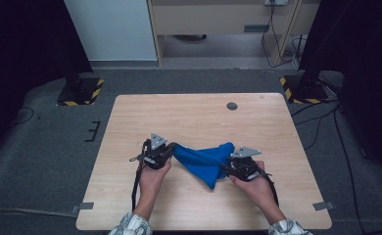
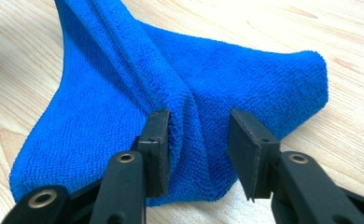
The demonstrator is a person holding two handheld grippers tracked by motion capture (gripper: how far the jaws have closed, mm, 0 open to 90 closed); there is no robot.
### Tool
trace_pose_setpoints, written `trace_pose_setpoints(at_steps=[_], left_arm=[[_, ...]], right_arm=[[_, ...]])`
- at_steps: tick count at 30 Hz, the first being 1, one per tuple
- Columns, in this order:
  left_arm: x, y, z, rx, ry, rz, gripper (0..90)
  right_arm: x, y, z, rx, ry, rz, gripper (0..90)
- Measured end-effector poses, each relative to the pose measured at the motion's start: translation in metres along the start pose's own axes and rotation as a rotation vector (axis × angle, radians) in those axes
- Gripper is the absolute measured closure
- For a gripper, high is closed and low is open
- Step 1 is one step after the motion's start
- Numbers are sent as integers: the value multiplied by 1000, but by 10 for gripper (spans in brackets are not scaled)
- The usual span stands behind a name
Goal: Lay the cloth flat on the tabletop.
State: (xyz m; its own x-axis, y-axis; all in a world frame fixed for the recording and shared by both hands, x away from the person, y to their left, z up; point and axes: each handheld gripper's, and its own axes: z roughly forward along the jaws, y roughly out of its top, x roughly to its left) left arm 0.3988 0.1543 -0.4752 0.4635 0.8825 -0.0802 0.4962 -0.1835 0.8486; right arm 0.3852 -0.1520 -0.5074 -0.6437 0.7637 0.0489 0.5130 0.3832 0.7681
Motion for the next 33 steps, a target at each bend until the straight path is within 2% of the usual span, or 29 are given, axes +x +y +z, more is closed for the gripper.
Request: trace_pose_setpoints(at_steps=[4, 6, 11, 19, 33], left_arm=[[0, 0, 0, 0, -4, 0, 890], [-1, 0, 0, -1, -7, -1, 890], [-3, 1, -2, -4, -15, 12, 889], [-10, 8, -11, -20, -26, 40, 888], [-27, 31, -50, -68, -88, 88, 887]], right_arm=[[1, 1, -3, -15, 34, -18, 818], [0, 3, -5, -16, 51, -14, 866], [-4, 7, -12, -40, 49, 9, 873], [-6, 21, -32, -92, 52, 2, 876], [-3, 49, -81, -183, 62, -31, 877]])
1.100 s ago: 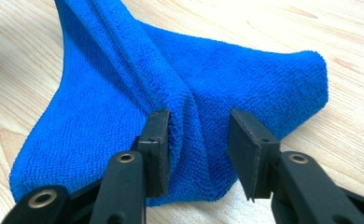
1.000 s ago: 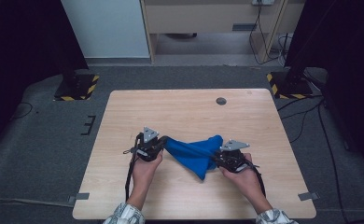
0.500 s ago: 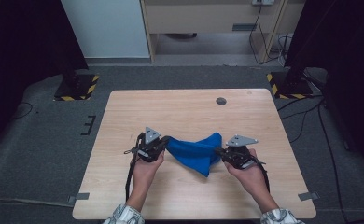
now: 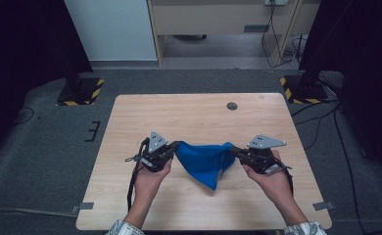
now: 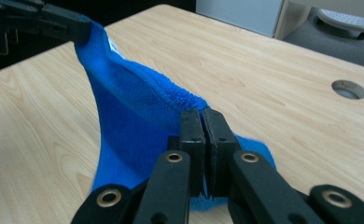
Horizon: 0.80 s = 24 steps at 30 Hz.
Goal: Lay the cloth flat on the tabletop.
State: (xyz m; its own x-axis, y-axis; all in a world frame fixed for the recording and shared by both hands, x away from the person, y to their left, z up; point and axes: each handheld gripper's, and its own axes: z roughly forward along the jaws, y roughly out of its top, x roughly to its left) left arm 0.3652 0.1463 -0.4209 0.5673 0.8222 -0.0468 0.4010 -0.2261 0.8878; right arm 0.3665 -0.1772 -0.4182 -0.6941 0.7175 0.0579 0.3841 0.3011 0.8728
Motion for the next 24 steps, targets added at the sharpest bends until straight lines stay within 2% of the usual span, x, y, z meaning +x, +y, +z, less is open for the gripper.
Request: trace_pose_setpoints(at_steps=[3, 6, 12, 15, 17, 21, 23, 24], left_arm=[[-3, 5, -4, 3, -3, 18, 887], [4, 4, 8, 58, -9, 2, 885], [21, -9, 45, 159, 14, -44, 885], [24, -15, 59, 187, 16, -51, 884], [24, -19, 68, 208, 24, -39, 884], [19, -25, 74, 224, 23, -30, 882], [16, -28, 74, 224, 25, -20, 880], [15, -29, 74, 225, 27, -14, 880]], right_arm=[[0, 7, -6, -1, -9, -20, 875], [-11, 6, 3, 40, -20, -15, 873], [-34, -9, 53, 151, -7, 21, 871], [-45, -20, 80, 199, -11, 44, 869], [-49, -25, 93, 233, -19, 57, 861], [-53, -31, 106, 251, -23, 94, 773], [-53, -28, 102, 221, -7, 108, 664], [-52, -27, 100, 206, -10, 101, 598]])
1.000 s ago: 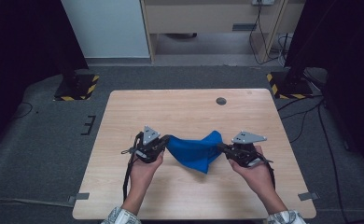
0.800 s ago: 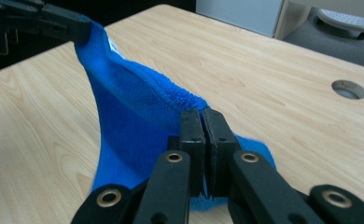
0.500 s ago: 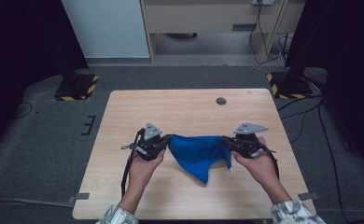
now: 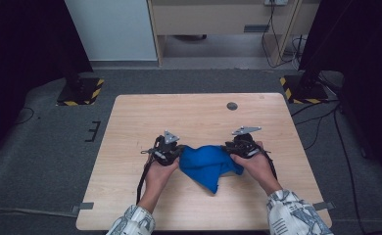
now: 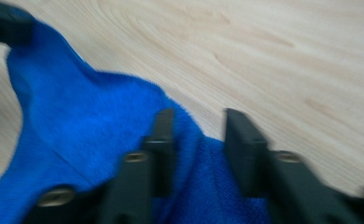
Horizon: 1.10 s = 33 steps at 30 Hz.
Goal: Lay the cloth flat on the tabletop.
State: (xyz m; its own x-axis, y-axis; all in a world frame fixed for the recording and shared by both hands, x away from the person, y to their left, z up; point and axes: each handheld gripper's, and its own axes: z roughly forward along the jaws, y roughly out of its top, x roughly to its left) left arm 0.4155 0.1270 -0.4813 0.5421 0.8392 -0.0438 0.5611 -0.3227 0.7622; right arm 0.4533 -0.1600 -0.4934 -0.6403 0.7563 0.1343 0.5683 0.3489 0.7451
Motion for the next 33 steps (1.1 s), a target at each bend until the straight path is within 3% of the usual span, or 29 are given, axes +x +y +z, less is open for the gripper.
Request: trace_pose_setpoints(at_steps=[5, 10, 12, 18, 22, 33], left_arm=[[-2, -3, -3, 5, 7, 4, 879], [-2, -2, -6, -14, 8, -13, 879], [-3, -1, -6, -14, 5, -16, 878], [-1, 1, -5, -22, 0, -31, 877], [-1, 0, -4, -23, -2, -31, 876], [0, -1, -3, -22, 0, -47, 875]], right_arm=[[7, -1, -25, -91, -14, 0, 358], [14, -12, -43, -122, -10, -31, 234], [17, -19, -48, -139, 0, -33, 243], [25, -44, -58, -166, 22, -37, 404], [28, -60, -61, -183, 34, -39, 459], [39, -81, -67, -184, 35, -65, 328]])
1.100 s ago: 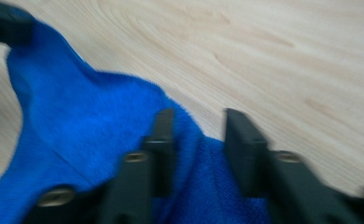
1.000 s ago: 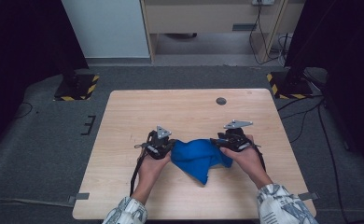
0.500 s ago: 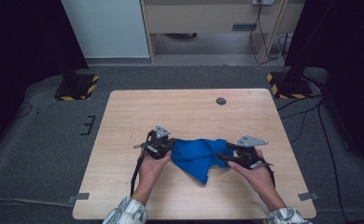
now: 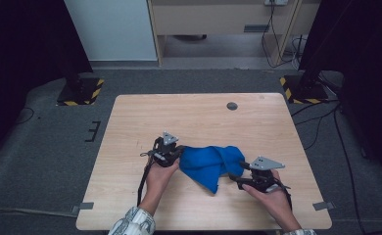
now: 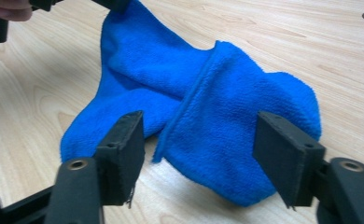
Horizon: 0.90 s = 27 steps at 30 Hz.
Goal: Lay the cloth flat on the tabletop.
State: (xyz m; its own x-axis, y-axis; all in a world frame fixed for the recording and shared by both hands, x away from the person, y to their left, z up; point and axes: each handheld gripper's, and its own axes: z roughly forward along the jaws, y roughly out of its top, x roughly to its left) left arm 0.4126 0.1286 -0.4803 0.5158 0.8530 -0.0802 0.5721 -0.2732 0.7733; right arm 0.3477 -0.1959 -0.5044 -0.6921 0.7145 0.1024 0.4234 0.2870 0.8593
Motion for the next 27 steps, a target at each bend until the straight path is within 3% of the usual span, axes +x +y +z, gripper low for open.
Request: trace_pose_setpoints(at_steps=[6, 12, 15, 18, 24, 27], left_arm=[[0, 0, -2, -8, 1, -4, 875], [1, -4, -3, -9, -9, -17, 876], [1, -4, -3, -13, -12, -18, 876], [2, -4, -4, -17, -13, -21, 876], [4, -4, -7, -24, -17, -23, 876], [5, -4, -8, -25, -17, -24, 876]], right_arm=[[11, -6, 1, 8, -20, -34, 244], [20, -12, 14, 59, -39, -88, 249], [18, -15, 20, 84, -74, -102, 309], [12, -14, 20, 72, -107, -87, 428], [1, -10, 13, 48, -94, -53, 743], [0, -6, 8, 28, -96, -39, 838]])
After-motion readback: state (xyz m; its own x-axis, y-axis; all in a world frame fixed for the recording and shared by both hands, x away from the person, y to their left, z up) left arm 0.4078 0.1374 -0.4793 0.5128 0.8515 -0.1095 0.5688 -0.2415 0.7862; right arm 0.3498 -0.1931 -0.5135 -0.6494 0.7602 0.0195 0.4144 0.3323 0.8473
